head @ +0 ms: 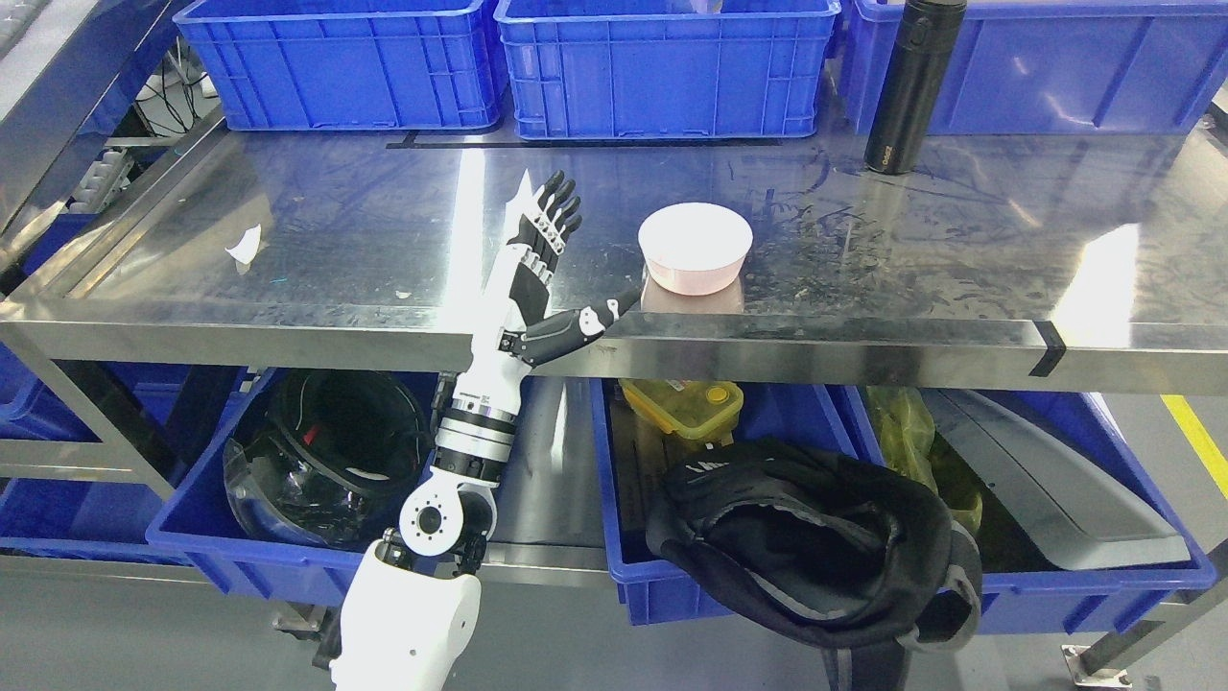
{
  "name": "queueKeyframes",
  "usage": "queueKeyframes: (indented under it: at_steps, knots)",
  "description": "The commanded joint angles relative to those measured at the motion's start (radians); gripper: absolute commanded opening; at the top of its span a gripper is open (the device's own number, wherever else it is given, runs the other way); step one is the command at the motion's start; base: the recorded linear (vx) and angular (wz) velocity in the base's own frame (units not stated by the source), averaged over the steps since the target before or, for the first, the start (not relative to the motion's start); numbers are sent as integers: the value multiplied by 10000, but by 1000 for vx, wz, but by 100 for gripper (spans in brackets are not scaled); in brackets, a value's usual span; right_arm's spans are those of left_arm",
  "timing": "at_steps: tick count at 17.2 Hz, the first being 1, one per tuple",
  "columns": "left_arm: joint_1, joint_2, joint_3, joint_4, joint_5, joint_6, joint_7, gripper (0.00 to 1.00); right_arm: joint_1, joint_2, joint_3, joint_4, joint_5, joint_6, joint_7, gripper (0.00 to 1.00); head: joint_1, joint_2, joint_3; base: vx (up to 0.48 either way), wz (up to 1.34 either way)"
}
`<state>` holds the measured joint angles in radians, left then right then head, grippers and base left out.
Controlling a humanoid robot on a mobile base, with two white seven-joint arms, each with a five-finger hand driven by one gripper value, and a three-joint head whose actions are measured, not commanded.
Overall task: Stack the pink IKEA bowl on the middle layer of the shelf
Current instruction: 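Reach the left hand toward the pink bowl on the steel shelf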
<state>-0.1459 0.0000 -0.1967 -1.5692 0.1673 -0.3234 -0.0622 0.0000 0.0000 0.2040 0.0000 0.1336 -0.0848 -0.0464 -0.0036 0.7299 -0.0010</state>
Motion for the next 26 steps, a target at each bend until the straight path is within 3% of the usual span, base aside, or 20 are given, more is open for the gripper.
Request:
queueKeyframes:
  at_steps: [1, 5, 9, 11, 14, 17, 26]
  knots:
    - [-74, 175, 711, 274, -292, -33, -22, 100, 154, -175, 0, -175, -1, 4, 4, 100, 0, 0, 0, 0, 0]
    - [-870, 175, 556, 414, -1284, 135, -113, 100, 154, -175, 0, -175, -1, 4, 4, 100, 0, 0, 0, 0, 0]
    - [-2159, 321, 541, 383, -4702, 258, -1476, 100, 154, -175, 0, -175, -1, 4, 4, 100, 0, 0, 0, 0, 0]
    - [-2343, 703, 373, 78, -6145, 1051, -2487, 97, 154, -175, 0, -175, -1, 4, 4, 100, 0, 0, 0, 0, 0]
    - [-3522, 1195, 5, 61, -7849, 1393, -3258, 94, 154, -175, 15, -175, -1, 4, 4, 100, 0, 0, 0, 0, 0]
    - [-3986, 1166, -822, 76, -10149, 1714, -4450, 94, 154, -175, 0, -175, 14, 4, 4, 100, 0, 0, 0, 0, 0]
    - [-5013, 1074, -2358, 428, -11841, 2528, -6296, 94, 154, -175, 0, -175, -1, 4, 4, 100, 0, 0, 0, 0, 0]
